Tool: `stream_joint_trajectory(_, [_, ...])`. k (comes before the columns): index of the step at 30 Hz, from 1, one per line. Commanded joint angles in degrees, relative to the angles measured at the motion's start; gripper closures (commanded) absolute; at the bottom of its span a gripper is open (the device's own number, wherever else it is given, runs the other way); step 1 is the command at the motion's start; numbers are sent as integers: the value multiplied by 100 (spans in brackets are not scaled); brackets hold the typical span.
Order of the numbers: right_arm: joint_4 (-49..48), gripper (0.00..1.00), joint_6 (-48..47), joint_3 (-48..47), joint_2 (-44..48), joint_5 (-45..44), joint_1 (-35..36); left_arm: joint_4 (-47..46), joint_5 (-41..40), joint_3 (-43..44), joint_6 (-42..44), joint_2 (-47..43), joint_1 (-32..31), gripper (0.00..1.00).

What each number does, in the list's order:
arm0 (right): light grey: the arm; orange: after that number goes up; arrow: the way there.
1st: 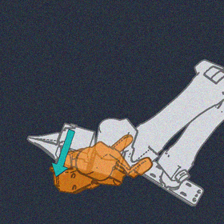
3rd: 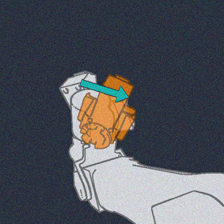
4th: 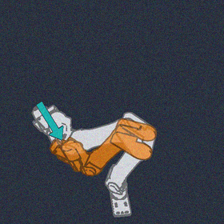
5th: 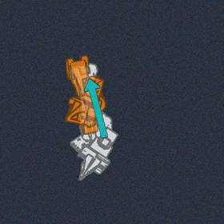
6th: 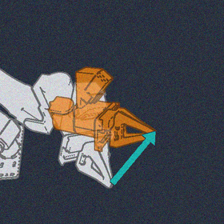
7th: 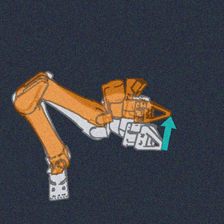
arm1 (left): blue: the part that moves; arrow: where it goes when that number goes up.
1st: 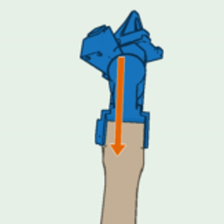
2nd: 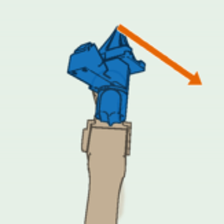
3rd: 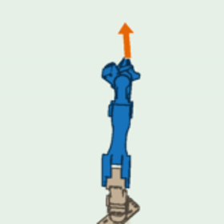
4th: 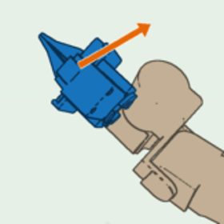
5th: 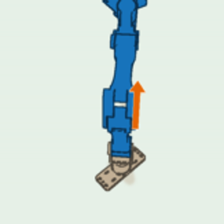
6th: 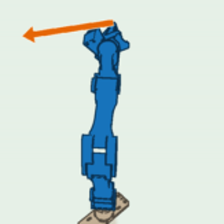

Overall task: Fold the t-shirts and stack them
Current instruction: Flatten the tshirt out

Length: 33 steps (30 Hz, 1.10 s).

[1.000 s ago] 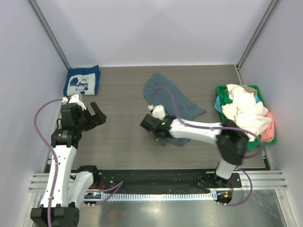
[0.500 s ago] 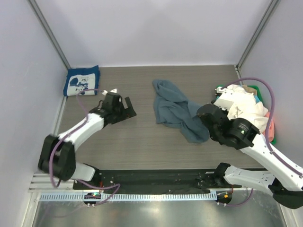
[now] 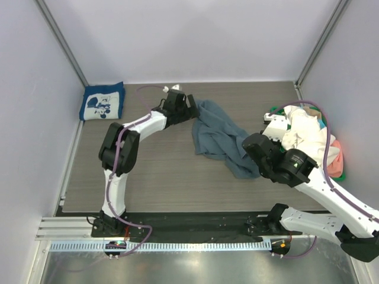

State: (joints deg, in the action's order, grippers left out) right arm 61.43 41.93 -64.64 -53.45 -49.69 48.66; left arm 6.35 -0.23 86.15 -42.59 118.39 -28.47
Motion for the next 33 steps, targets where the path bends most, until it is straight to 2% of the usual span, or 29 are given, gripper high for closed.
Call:
stream_joint_trajectory(1, [-351, 99, -71, 171, -34, 205, -15, -143, -100, 919, 49, 666, 122, 14])
stream_joint_trajectory(3, [-490, 99, -115, 224, -78, 258, -15, -125, -39, 1419, -135, 1167, 210, 16])
stream_joint_trajectory(6, [-597, 99, -203, 242, -218, 320, -24, -90, 179, 1878, -381, 1746, 298, 23])
stream_joint_trajectory(12, [-711, 99, -405, 206, -429, 293, -138, -11, 138, 2634, -899, 2416, 324, 37])
stream_joint_trajectory(15, [-773, 99, -440, 277, -438, 363, -261, -11, 102, 2968, -1014, 2601, 351, 47])
stream_joint_trajectory(18, [-790, 99, -467, 347, -429, 399, -384, 24, 277, 3442, -1138, 2873, 386, 63])
stream_joint_trajectory(19, [-790, 99, -484, 364, -429, 399, -419, 50, 339, 3565, -1120, 2970, 395, 79])
stream_joint_trajectory(21, [-790, 99, -510, 365, -421, 416, -524, 77, 497, 3646, -1068, 2936, 404, 99])
stream_joint_trajectory(22, [-799, 99, -554, 338, -403, 434, -559, 129, 489, 3585, -1033, 2849, 438, 100])
stream_joint_trajectory(23, [-799, 99, -607, 312, -403, 434, -603, 147, 463, 3471, -910, 2517, 456, 100])
stream_joint_trajectory(25, [-799, 99, -712, 190, -368, 434, -718, 147, 314, 2699, -769, 1928, 544, 100])
stream_joint_trajectory(26, [-799, 99, -765, 110, -359, 451, -753, 139, 148, 2349, -586, 1211, 570, 100])
stream_joint_trajectory(27, [-799, 99, -818, 31, -342, 434, -779, 156, 103, 1780, -471, 865, 623, 100])
stream_joint_trajectory(29, [-799, 99, -984, -311, -298, 338, -788, 322, 67, 1196, -303, 101, 781, 100])
stream_joint_trajectory(30, [-799, 99, -1072, -443, -271, 303, -780, 410, 58, 698, -111, -608, 825, 100])
stream_joint_trajectory(32, [-808, 99, -1283, -864, -193, 267, -788, 734, -134, 282, 118, -1420, 931, 100])
stream_joint_trajectory(33, [-808, 99, -1345, -1014, -157, 258, -788, 867, -196, 62, 354, -2224, 931, 100])
